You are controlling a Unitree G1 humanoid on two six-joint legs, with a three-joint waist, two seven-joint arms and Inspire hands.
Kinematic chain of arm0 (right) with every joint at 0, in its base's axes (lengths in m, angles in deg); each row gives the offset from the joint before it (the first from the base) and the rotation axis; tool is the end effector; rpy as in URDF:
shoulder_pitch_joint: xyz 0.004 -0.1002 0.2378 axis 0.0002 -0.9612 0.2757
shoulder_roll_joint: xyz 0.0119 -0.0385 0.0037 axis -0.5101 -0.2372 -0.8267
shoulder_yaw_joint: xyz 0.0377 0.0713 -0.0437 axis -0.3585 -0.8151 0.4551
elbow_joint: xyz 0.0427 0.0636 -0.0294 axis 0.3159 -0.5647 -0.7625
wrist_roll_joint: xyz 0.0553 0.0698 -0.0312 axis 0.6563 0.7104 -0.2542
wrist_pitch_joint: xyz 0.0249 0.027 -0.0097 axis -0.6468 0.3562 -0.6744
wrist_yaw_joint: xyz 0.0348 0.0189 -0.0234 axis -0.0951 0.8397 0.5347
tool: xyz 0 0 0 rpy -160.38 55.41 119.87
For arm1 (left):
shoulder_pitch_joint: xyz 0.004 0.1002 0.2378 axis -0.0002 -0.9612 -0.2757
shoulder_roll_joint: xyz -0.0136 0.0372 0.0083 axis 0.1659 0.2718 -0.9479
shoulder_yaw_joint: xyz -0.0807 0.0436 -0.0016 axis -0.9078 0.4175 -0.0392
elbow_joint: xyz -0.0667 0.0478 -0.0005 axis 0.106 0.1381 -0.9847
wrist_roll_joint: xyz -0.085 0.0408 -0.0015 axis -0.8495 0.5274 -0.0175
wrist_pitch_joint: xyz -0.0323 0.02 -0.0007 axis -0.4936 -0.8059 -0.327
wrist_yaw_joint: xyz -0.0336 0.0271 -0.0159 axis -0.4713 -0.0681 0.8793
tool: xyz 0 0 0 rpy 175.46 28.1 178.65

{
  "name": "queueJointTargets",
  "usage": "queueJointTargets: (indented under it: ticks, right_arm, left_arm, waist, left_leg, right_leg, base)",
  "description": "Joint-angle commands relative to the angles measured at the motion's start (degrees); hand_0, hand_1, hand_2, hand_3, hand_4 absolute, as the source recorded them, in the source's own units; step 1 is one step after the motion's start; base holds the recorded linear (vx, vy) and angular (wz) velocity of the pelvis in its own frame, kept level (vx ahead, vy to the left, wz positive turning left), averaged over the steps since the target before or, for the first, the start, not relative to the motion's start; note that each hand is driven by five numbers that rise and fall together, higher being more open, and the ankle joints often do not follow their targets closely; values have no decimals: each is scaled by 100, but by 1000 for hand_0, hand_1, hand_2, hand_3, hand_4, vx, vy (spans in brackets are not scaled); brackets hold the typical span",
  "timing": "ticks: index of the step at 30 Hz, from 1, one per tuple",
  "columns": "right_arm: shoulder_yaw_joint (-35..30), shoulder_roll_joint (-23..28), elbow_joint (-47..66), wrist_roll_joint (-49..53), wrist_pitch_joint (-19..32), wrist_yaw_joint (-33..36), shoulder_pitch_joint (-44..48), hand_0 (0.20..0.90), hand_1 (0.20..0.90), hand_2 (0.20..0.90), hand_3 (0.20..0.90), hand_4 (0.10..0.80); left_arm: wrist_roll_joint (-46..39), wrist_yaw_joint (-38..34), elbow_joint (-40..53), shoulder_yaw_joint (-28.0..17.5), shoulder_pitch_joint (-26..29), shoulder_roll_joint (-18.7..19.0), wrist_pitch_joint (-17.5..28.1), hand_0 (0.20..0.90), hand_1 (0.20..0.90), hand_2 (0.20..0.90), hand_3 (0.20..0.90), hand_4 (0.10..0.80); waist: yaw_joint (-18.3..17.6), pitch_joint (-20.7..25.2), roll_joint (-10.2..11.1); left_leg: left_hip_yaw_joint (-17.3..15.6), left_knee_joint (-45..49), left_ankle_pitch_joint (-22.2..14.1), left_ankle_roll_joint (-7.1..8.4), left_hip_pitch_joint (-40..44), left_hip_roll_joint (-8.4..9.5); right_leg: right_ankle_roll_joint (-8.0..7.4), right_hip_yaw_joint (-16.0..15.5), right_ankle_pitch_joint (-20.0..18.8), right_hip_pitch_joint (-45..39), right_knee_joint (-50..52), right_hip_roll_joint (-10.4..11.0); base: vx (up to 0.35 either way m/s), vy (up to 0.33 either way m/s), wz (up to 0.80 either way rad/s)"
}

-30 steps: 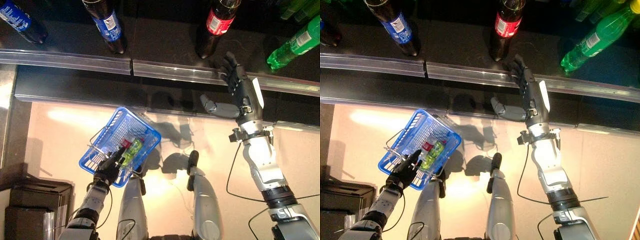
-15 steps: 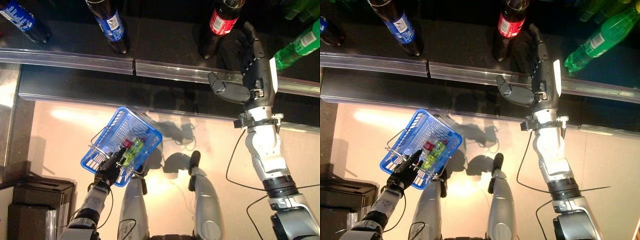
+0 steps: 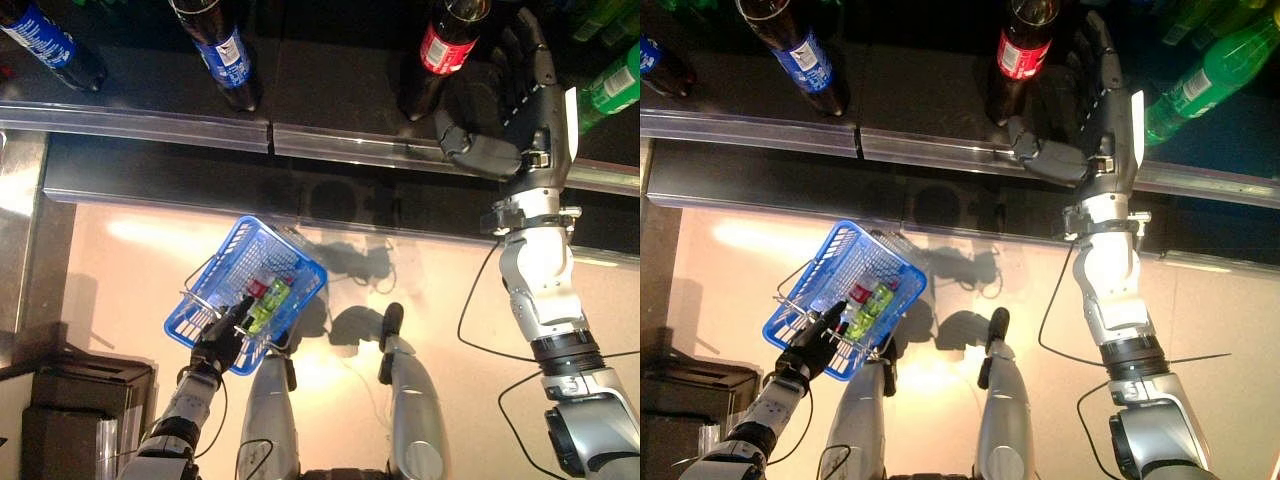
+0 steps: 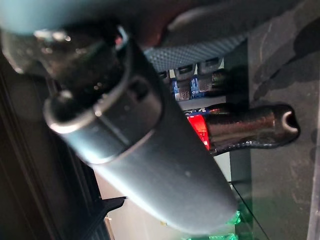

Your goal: Pick up the drink and place into the basket.

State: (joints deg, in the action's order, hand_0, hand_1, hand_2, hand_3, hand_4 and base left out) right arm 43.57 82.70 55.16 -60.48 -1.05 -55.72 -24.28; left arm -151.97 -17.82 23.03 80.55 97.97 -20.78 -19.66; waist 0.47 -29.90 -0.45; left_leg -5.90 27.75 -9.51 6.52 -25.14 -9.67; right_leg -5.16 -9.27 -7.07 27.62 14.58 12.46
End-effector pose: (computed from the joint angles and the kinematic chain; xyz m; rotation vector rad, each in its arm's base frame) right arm 0.2788 -0.2086 0.1995 -0.1113 -0.7468 -0.0310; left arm 0.1998 0.2408 -0.0325 -0.9465 0.3736 0.2856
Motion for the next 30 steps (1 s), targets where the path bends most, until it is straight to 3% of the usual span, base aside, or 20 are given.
queueJointTargets:
  ticks: [1,19,30]
  right_arm:
    - [-377,420,183,327,297,32,723,900,900,900,900,800]
    - [215,808,-1120,1040,-513,-114,2027,900,900,900,900,800]
    - [611,885,-1620,1088,-685,-276,2621,900,900,900,900,800]
  left_arm:
    - [-261,579,499,96,-467,140,-25,300,300,300,200,100]
    - [-195,503,511,325,-308,350,-184,300,300,300,200,100]
    - [-12,544,506,471,-234,494,-259,300,300,300,200,100]
  waist:
    - [156,320,4]
    - [376,296,-26]
    - [493,266,-13]
  left_leg:
    - [177,-557,747,-227,-224,103]
    - [232,-606,745,-259,-119,172]
    - [272,-628,740,-265,-70,192]
  right_leg:
    - [-39,-61,992,-384,613,241]
    - [-28,-190,971,-517,560,272]
    - [-27,-271,947,-604,506,281]
  base:
    - [0,0,0]
    - [4,-4,2]
    - [5,-12,6]
